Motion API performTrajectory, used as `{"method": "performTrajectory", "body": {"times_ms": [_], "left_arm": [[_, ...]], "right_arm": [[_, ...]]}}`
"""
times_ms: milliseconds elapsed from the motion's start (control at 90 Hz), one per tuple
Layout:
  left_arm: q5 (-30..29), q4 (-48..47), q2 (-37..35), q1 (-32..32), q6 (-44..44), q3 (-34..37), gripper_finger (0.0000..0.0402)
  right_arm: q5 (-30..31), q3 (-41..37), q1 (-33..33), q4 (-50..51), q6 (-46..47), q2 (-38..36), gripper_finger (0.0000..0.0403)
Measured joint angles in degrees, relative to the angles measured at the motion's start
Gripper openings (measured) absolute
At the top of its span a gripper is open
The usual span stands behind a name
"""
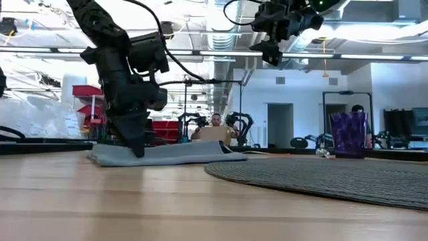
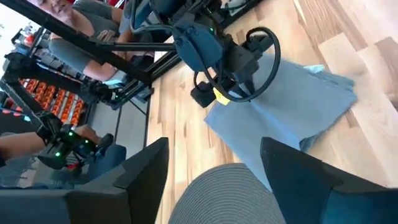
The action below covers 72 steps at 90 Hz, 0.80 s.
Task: Set table place
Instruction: Fold the light gray table napkin on the table
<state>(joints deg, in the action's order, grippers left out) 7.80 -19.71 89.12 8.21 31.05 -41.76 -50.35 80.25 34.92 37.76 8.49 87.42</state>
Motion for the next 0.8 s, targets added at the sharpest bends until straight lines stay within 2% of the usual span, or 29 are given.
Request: {"method": "performTrajectory", "body": {"times_ms": [111, 267, 389, 478, 622, 744, 800], "left_arm": [[1.25, 1.15, -0.04, 0.00, 5.02, -1.65, 0.0002], [0.83, 5.02, -2.69, 0.02, 6.93, -8.23, 0.0000], [-3.30, 5.71, -5.37, 0.34, 7.27, -13.79, 0.0000], [-6.63, 3.06, -7.38, 1.46, 8.12, -14.88, 0.0000], [-10.72, -15.75, -8.09, 4.08, 11.74, -11.32, 0.0000], [-10.69, -21.80, -8.13, 5.78, 17.11, -3.48, 0.0000], [-8.77, -22.36, -8.08, 5.83, 20.55, 0.75, 0.0000]], "right_arm": [[0.00, 0.00, 0.00, 0.05, -0.41, -0.81, 0.0206], [0.62, 0.00, 0.00, 0.07, -0.92, -2.88, 0.0194], [1.07, 0.00, 0.47, 0.02, -1.05, -4.53, 0.0189], [1.07, 0.01, 0.78, -0.22, -1.05, -5.42, 0.0186], [1.22, 0.02, 0.92, -0.48, -1.03, -5.81, 0.0184], [1.22, 0.01, 0.87, -0.39, -1.03, -5.81, 0.0185], [1.21, 0.01, 0.61, -0.45, -1.04, -5.81, 0.0184]]}}
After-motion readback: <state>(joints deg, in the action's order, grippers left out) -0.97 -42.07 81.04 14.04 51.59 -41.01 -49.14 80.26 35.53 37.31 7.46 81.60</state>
